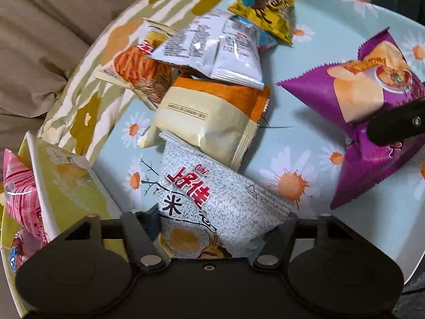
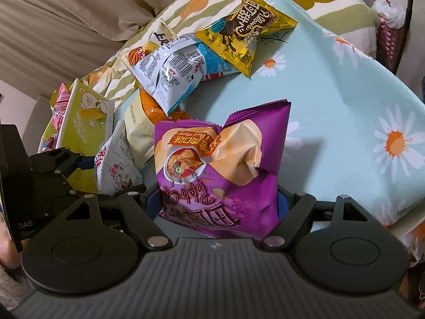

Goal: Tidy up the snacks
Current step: 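Grasp the white rice-cracker bag with left tool while right tool grasps purple bag, then carry both bags into the cardboard box and open both tools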

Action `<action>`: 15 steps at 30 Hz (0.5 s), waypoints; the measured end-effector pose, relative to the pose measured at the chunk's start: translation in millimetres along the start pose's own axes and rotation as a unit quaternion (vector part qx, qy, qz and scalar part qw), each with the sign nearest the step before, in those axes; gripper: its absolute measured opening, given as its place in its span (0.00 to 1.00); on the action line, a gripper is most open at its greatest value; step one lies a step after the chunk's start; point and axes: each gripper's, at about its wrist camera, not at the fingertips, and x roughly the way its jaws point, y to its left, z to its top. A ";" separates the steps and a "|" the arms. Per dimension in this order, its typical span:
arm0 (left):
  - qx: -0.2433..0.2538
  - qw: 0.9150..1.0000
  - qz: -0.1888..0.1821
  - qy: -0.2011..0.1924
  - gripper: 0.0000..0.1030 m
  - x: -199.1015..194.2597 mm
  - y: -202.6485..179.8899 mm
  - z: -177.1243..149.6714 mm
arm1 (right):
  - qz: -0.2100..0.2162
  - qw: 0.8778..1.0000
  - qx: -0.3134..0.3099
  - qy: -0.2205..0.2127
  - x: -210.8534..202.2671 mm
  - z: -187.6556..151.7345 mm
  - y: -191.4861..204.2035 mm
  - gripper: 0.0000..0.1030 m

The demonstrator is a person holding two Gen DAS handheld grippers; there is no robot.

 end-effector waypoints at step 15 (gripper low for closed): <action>-0.091 0.993 0.011 -0.068 0.59 -65.9 -2.7 -0.6 | 0.019 0.998 -0.057 0.001 -16.6 17.8 9.0 0.91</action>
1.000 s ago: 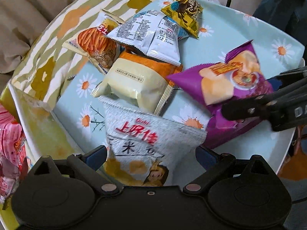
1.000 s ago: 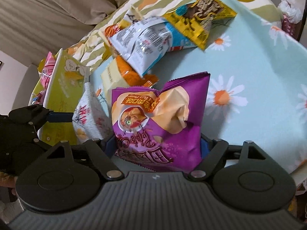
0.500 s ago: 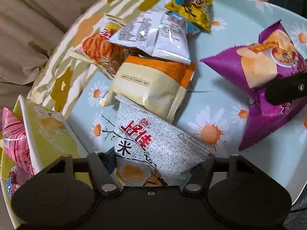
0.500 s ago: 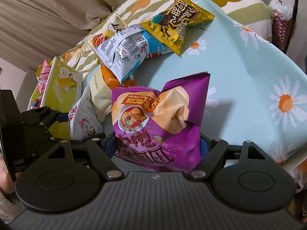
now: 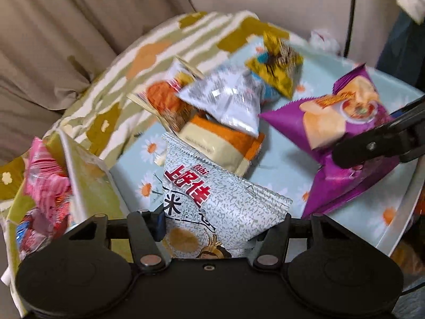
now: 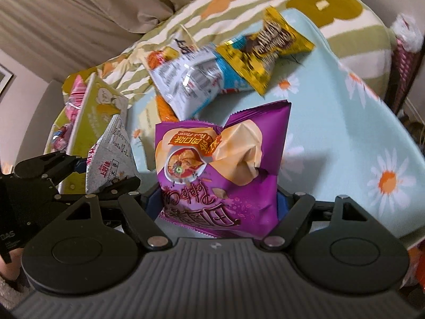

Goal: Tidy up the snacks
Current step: 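Carry both bags into the cardboard box and open both tools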

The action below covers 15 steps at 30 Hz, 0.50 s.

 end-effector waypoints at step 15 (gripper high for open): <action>-0.164 0.979 0.081 -0.090 0.59 -111.7 45.0 -6.3 | 0.067 0.987 -0.145 -0.030 -49.2 52.6 74.1 0.91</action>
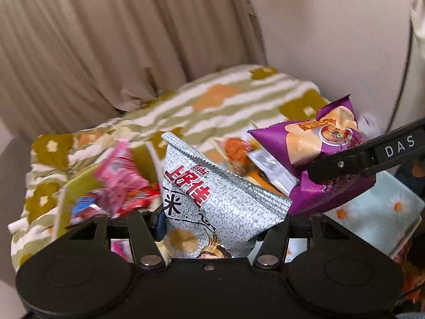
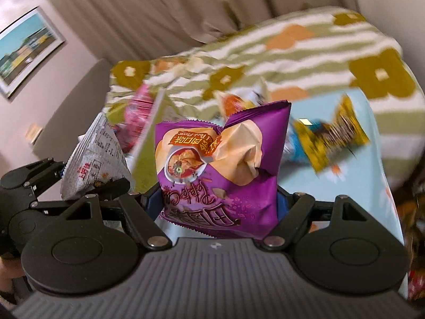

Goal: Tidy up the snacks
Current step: 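Carry both bags into the cardboard box and open both tools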

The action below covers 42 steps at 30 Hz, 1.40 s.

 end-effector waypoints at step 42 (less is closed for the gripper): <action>-0.174 0.984 0.009 0.025 0.99 14.1 235.8 -84.3 | 0.020 0.998 -0.057 -0.028 125.6 30.6 220.8 0.91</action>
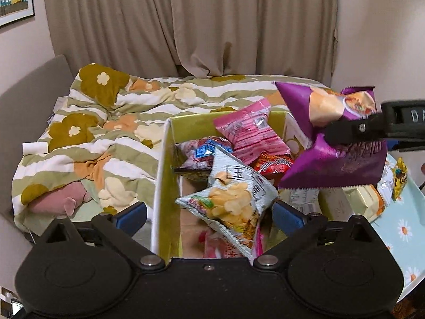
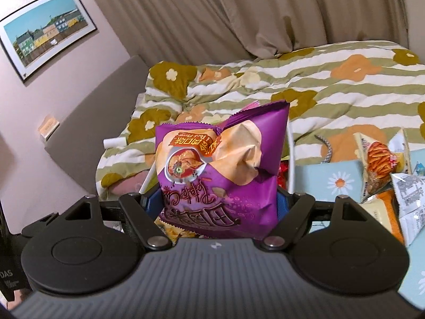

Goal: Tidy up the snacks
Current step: 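Carry both bags into the cardboard box and open both tools, then move both tools back over the remaining snacks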

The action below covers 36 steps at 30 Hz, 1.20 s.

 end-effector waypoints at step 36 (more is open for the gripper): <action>-0.038 0.999 0.007 -0.013 0.99 -29.2 -16.8 4.7 | -0.024 1.000 0.012 0.000 -31.8 -25.2 -9.8 1.00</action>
